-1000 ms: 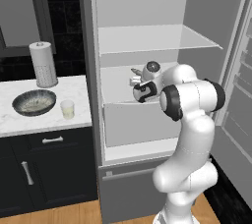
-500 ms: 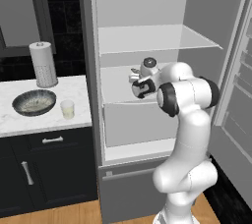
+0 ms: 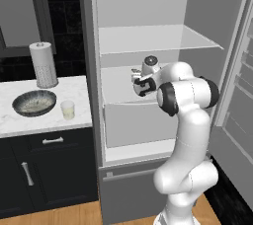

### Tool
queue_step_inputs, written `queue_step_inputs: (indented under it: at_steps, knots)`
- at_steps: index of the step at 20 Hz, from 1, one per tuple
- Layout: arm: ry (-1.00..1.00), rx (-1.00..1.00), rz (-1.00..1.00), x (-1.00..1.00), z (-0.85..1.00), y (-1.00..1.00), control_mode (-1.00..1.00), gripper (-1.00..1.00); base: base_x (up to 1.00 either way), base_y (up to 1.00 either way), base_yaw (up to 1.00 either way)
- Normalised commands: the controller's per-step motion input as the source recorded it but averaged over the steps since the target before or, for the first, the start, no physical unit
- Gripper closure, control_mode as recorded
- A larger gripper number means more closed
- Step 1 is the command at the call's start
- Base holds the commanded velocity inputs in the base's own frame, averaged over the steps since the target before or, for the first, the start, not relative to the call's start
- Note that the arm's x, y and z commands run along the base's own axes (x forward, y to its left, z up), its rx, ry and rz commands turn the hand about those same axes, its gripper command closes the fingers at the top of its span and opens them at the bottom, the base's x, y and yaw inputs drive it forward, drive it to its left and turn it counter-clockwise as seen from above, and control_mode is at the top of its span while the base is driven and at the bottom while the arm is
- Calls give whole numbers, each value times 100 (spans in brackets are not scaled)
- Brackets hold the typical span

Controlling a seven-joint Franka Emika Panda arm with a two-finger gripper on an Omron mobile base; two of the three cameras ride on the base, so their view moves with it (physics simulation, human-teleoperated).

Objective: Grab a lemon wedge from the fridge and one ice cube from the ice bowl, and put them in the glass of lemonade.

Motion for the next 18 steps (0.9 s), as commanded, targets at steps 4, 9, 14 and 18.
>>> queue_step_inputs:
  at_steps: [4,9,14,18]
  knots:
    - [2,0,0,0,-33,-23,-100,100,0,0,0]
    - [3,0,0,-5,-35,-17,-100,100,0,0,0]
    - [2,0,0,-88,-49,3,-100,100,0,0,0]
    - [-1,0,0,-100,-39,27,-100,100,0,0,0]
